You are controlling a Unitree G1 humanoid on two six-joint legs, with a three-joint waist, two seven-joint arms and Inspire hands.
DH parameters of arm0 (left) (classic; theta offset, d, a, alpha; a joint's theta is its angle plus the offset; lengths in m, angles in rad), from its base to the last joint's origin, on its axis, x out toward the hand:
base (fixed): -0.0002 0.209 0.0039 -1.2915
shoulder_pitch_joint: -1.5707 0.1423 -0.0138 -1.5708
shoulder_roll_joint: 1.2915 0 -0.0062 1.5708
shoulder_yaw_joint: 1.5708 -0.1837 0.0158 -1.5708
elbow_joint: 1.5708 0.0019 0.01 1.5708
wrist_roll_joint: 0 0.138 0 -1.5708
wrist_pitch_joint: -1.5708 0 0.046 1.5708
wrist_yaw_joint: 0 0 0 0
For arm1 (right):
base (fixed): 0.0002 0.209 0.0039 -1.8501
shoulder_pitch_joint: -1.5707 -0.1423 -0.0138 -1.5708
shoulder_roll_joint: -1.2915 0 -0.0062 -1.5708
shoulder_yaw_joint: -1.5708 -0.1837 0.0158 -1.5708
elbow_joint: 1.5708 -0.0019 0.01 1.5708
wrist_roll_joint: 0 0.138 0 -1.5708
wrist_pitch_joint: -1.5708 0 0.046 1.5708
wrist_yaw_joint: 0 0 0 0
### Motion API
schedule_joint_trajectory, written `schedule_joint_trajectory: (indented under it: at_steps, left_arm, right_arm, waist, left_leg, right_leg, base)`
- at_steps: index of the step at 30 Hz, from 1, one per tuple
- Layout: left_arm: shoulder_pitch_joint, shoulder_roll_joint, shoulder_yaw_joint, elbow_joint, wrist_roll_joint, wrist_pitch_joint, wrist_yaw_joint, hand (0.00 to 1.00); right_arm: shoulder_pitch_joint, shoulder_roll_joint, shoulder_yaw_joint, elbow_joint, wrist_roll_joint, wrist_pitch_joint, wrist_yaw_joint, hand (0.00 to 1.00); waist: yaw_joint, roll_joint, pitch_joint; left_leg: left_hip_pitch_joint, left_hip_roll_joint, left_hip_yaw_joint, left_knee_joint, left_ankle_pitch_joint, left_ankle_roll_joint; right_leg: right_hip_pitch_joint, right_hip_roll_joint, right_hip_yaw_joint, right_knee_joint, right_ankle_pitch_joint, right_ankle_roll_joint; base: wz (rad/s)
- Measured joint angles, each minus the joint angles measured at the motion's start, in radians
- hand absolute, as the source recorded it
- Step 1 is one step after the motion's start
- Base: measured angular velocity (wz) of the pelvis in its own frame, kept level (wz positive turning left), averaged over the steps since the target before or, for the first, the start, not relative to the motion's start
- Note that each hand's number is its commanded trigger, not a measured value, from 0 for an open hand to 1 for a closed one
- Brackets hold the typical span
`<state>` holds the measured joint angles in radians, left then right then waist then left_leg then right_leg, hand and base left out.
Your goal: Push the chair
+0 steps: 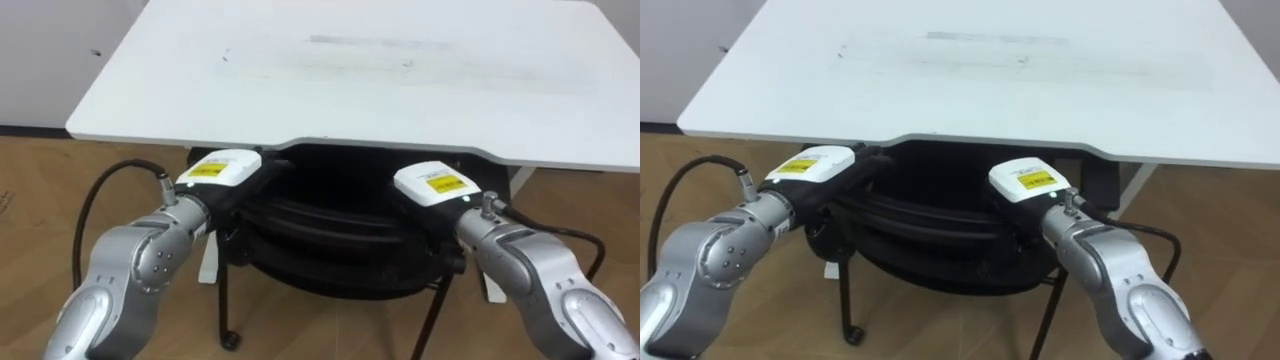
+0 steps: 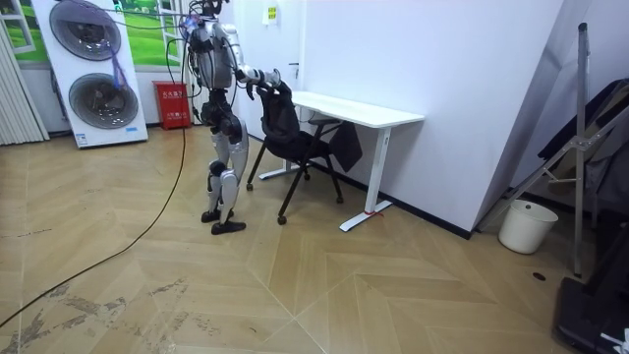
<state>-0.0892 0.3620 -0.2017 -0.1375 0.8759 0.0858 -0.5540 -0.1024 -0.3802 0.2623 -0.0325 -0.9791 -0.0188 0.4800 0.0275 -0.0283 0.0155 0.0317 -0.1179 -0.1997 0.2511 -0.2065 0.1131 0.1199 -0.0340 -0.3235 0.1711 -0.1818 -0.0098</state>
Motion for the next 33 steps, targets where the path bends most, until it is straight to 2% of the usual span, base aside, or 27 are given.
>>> schedule_joint_trajectory:
  at_steps: [4, 11, 24, 29, 33]
  left_arm:
    - [0.0, -0.002, 0.003, -0.002, -0.002, 0.0, 0.0, 0.0]
    - [0.0, -0.002, 0.005, -0.002, -0.003, 0.001, 0.0, 0.0]
    - [0.0, -0.017, 0.007, -0.002, -0.003, 0.027, -0.002, 0.0]
    - [0.0, -0.037, 0.047, -0.003, -0.002, 0.023, -0.001, 0.0]
    - [0.0, -0.044, 0.095, -0.017, 0.001, 0.015, 0.014, 0.0]
  right_arm:
    - [0.0, 0.024, -0.047, -0.026, 0.075, 0.023, 0.02, 0.0]
    - [-0.002, 0.026, -0.052, -0.027, 0.104, 0.037, 0.025, 0.0]
    - [-0.002, 0.034, -0.057, -0.029, 0.135, 0.043, 0.025, 0.0]
    - [-0.003, 0.034, -0.094, -0.029, 0.227, 0.042, 0.022, 0.0]
    - [-0.003, 0.036, -0.101, -0.029, 0.234, 0.028, 0.022, 0.0]
  waist:
    - [-0.003, -0.007, 0.0005]
    - [-0.01, -0.006, 0.0017]
    - [-0.033, 0.013, 0.0013]
    - [-0.035, 0.015, -0.0005]
    - [-0.036, 0.015, -0.0007]
  left_leg:
    - [0.0, 0.0, 0.002, 0.0, 0.0, 0.0]
    - [0.0, 0.0, 0.003, -0.001, 0.0, 0.0]
    - [-0.006, 0.0, 0.012, -0.005, 0.0, 0.001]
    - [-0.003, 0.002, 0.024, -0.008, 0.0, 0.001]
    - [-0.005, 0.004, 0.026, -0.004, 0.0, 0.001]
  right_leg:
    - [0.0, 0.0, 0.005, 0.0, 0.0, 0.0]
    - [0.0, 0.001, 0.011, -0.001, 0.0, 0.0]
    - [-0.008, 0.001, 0.02, -0.001, 0.0, 0.0]
    - [-0.008, 0.001, 0.023, -0.001, 0.0, 0.0]
    - [-0.014, 0.001, 0.027, -0.001, 0.0, 0.0]
  base:
    - [0.0]
    - [0.0]
    - [-0.01]
    - [0.0]
    - [-0.04]
